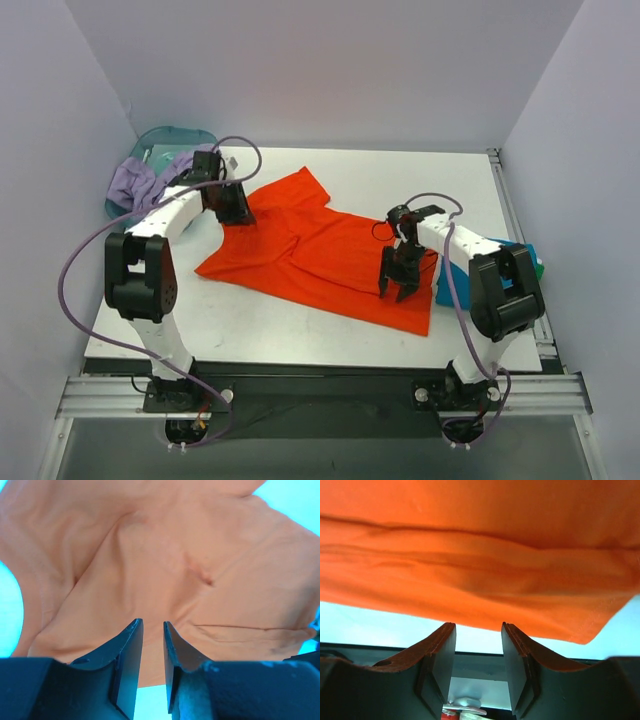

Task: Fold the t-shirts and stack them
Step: Fold the flattened tshirt in 1/3 of the way

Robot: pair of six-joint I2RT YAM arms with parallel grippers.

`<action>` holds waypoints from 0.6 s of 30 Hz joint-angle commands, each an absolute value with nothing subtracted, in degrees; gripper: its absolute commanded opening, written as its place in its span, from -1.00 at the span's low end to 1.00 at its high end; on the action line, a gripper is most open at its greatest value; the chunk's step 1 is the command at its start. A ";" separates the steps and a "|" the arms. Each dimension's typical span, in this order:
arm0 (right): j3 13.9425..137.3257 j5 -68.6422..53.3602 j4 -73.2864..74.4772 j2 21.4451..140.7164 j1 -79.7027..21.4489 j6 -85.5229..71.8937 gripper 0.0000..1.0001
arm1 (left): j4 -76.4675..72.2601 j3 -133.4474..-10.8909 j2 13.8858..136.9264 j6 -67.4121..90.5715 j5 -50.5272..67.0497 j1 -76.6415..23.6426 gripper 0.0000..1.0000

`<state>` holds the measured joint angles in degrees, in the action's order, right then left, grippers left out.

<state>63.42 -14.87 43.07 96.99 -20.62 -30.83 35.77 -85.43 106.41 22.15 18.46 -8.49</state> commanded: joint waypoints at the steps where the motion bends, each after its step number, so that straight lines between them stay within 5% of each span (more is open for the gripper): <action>1: 64.86 -14.15 46.32 100.01 -21.09 -29.36 -0.16 | 30.07 -79.91 104.94 24.16 18.81 -8.97 -0.33; 18: 68.99 -6.50 45.18 105.20 -19.78 -31.38 -0.17 | 25.49 -61.79 100.55 24.96 13.19 -4.48 -0.33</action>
